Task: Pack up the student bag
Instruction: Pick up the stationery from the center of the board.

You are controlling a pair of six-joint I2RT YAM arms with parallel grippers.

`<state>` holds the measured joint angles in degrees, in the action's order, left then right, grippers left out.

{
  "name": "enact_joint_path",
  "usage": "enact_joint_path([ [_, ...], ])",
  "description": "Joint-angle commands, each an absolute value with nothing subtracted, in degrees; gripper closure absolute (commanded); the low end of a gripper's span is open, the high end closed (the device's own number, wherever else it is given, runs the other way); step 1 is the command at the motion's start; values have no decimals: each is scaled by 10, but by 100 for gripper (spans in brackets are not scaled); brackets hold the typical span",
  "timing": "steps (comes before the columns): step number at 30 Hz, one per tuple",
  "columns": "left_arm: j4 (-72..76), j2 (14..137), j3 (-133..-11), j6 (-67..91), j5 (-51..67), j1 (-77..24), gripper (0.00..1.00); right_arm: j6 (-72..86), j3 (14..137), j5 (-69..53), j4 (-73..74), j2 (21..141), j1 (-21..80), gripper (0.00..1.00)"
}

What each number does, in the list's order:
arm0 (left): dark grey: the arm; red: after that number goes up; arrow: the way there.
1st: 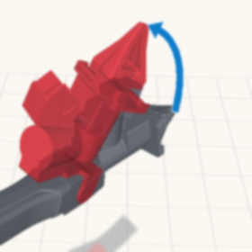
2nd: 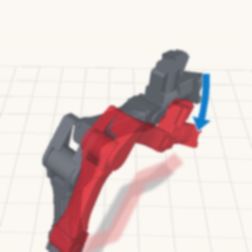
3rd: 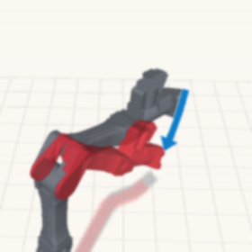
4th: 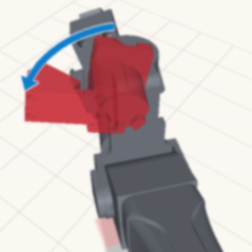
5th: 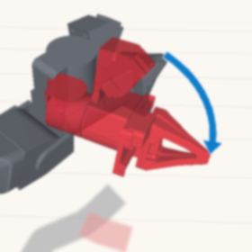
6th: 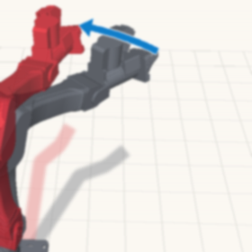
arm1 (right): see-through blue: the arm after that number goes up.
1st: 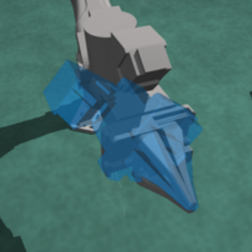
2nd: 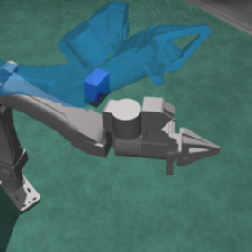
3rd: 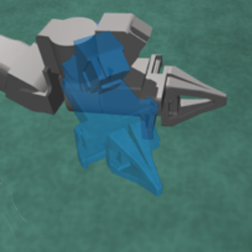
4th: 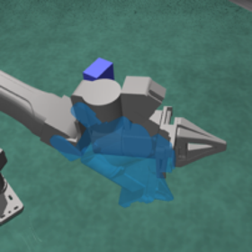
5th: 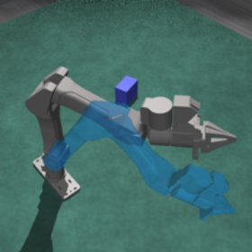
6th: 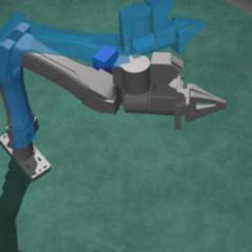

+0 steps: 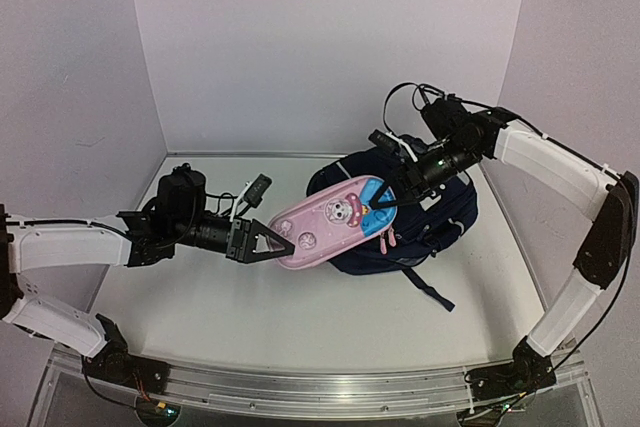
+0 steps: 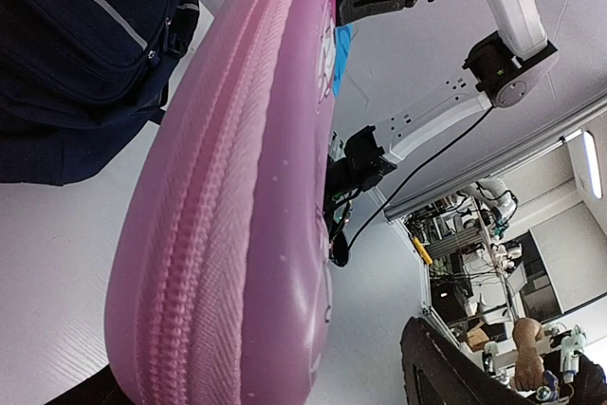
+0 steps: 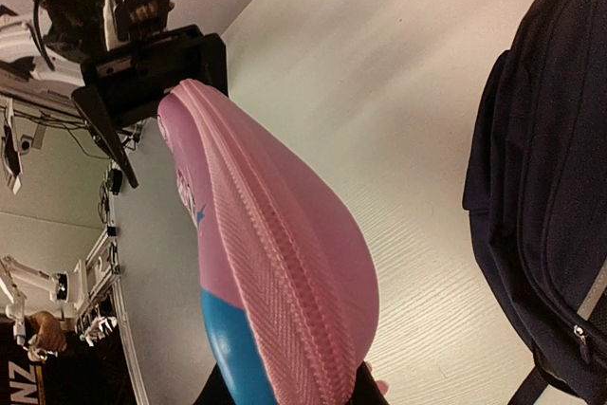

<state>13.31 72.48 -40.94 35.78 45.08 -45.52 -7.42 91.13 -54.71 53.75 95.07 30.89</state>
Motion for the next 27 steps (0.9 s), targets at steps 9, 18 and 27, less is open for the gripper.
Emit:
enact_joint_path([
  [9,323,730,-377,426,416,-456,60,-5,902,-582,477,939,314,91],
  [18,259,670,-343,459,244,-450,95,-19,895,-285,424,938,314,25],
  [27,149,549,-315,509,63,-435,98,-103,874,-18,347,983,395,24],
])
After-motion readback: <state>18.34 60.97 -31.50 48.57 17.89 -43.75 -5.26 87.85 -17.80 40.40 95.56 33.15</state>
